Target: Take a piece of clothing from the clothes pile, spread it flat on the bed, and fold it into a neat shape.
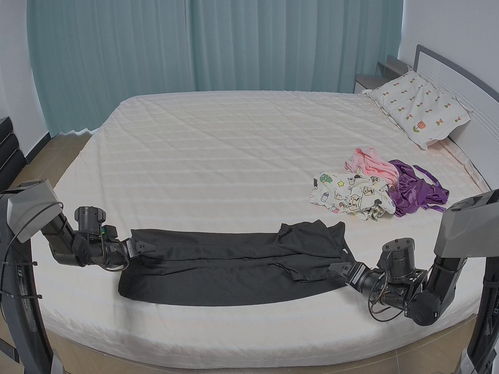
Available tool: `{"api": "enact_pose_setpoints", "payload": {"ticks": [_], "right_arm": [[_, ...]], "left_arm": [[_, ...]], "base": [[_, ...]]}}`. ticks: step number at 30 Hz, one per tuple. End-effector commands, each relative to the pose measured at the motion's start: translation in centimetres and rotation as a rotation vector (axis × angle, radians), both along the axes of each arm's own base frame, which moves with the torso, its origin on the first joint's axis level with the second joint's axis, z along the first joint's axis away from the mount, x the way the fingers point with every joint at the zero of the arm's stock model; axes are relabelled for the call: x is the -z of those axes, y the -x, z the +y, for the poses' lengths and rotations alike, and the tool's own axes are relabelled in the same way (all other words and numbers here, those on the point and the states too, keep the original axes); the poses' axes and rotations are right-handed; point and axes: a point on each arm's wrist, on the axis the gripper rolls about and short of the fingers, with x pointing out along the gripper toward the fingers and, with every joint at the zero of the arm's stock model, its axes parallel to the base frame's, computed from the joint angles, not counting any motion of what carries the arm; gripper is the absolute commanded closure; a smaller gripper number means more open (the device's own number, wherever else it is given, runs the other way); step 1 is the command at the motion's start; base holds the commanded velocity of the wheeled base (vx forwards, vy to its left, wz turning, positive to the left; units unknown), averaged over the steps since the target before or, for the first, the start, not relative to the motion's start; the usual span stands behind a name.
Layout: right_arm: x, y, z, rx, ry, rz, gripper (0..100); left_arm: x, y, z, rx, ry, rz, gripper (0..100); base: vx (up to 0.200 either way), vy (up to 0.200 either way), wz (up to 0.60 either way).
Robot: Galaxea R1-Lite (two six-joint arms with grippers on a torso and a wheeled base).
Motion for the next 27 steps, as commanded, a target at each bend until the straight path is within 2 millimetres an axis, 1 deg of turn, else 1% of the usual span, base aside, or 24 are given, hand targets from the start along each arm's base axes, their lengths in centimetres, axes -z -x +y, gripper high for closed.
{"api": "enact_pose_setpoints", "payload": {"ticks": [1, 4, 9, 10, 13, 14, 15, 19, 22, 27], "right_arm": [[0.1, 0.0, 0.0, -0.001, 0.0, 0.002, 0], [0.1, 0.0, 0.0, -0.001, 0.0, 0.002, 0], [0.1, 0.1, 0.0, -0.001, 0.001, 0.004, 0], [0.1, 0.1, 0.0, -0.001, 0.001, 0.004, 0], [0.1, 0.0, 0.0, -0.001, 0.0, 0.002, 0], [0.1, 0.0, 0.0, -0.001, 0.0, 0.002, 0], [0.1, 0.1, 0.0, -0.003, 0.001, 0.004, 0], [0.1, 0.1, 0.0, -0.003, 0.001, 0.004, 0], [0.1, 0.1, 0.0, -0.003, 0.001, 0.004, 0], [0.1, 0.1, 0.0, -0.004, 0.001, 0.005, 0]], "left_arm": [[-1.7, 0.3, -0.2, 0.004, -0.004, -0.033, 0], [-2.4, 0.6, -0.8, 0.014, -0.02, -0.042, 0], [-2.3, 0.6, -0.8, 0.014, -0.02, -0.04, 0], [-2.1, 0.4, -0.8, 0.012, -0.02, -0.04, 0], [-0.8, 0.2, -0.5, 0.006, -0.019, -0.015, 0], [-0.7, 0.2, -0.5, 0.006, -0.019, -0.013, 0], [-0.1, -0.1, -0.1, -0.003, -0.018, -0.004, 0], [0.8, -0.6, 0.5, -0.017, -0.017, 0.004, 0], [0.8, -0.8, 1.3, -0.037, -0.019, -0.001, 0], [1.0, -0.5, 2.2, -0.049, -0.02, 0.017, 0]], "base": [[0.0, 0.0, 0.0], [0.0, 0.0, 0.0], [0.0, 0.0, 0.0], [0.0, 0.0, 0.0], [0.0, 0.0, 0.0], [0.0, 0.0, 0.0], [0.0, 0.0, 0.0], [0.0, 0.0, 0.0], [0.0, 0.0, 0.0], [0.0, 0.0, 0.0]]}}
